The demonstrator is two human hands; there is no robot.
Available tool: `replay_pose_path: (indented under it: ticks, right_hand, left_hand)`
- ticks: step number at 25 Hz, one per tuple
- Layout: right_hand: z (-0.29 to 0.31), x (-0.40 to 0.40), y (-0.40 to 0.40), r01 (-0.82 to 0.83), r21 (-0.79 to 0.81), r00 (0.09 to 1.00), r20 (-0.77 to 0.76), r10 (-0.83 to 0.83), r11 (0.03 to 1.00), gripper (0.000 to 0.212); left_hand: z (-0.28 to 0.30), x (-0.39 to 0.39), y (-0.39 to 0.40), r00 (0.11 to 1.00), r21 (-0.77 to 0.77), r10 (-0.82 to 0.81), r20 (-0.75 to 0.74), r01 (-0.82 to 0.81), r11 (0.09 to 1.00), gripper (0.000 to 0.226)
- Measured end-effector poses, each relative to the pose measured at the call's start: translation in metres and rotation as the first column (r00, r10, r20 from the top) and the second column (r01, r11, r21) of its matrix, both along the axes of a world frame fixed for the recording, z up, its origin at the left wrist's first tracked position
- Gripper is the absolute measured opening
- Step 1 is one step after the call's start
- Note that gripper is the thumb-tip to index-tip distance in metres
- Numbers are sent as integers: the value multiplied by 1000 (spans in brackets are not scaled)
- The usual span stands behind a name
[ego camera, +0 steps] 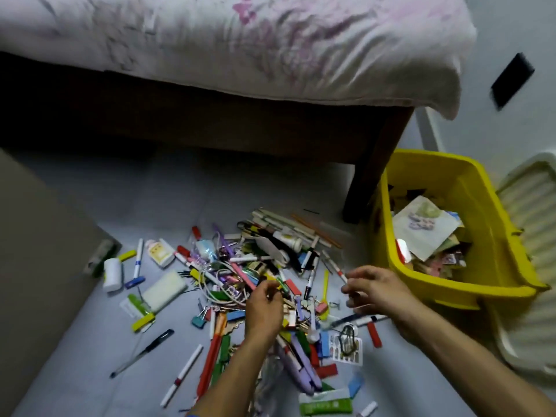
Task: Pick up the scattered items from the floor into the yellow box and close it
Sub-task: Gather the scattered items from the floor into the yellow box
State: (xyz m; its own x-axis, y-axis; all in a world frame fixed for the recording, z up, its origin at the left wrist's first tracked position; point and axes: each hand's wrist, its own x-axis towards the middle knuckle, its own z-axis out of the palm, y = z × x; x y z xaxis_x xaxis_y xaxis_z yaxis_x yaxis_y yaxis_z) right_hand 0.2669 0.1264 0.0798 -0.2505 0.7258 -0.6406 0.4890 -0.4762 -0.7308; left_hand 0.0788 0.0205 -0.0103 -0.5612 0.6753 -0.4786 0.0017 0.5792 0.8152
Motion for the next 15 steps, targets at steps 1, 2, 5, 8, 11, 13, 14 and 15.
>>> replay_pose_path:
  ticks: [1, 2, 5, 8, 11, 13, 14, 15]
  right_hand:
    - [-8, -14, -2, -86, -7, 996, 21, 86, 996, 13]
    - [-19, -33, -3, -162, -1, 986, 41, 162, 987, 12]
    - [-52, -92, 3, -330, 140, 942, 117, 315, 934, 14]
    - [-86, -148, 2, -496, 322, 863, 289, 415, 807, 19]
    - [-122, -188, -20, -616, 266, 771, 396, 499, 742, 30]
    - [-146, -202, -36, -698, 246, 689, 487, 537, 672, 22]
    - [-153, -203, -40, -714, 250, 668, 524, 529, 654, 18]
    - [-155, -200, -41, -709, 250, 669, 535, 516, 660, 16]
  left_hand:
    - [0, -11, 0, 1000, 10, 12, 10, -12, 1000, 19]
    - [-3, -25, -2, 999, 15, 37, 12, -37, 999, 21]
    - [-19, -75, -10, 978, -62, 167, -124, -176, 983, 22]
    - [-44, -116, -31, 941, -171, 278, -192, -311, 935, 19]
    - [-67, -132, -44, 933, -190, 304, -191, -339, 921, 17]
    - [-75, -140, -45, 926, -155, 325, -191, -355, 922, 14]
    - [-77, -143, -42, 926, -138, 326, -190, -354, 925, 12]
    - [-78, -145, -40, 927, -132, 324, -186, -351, 927, 10]
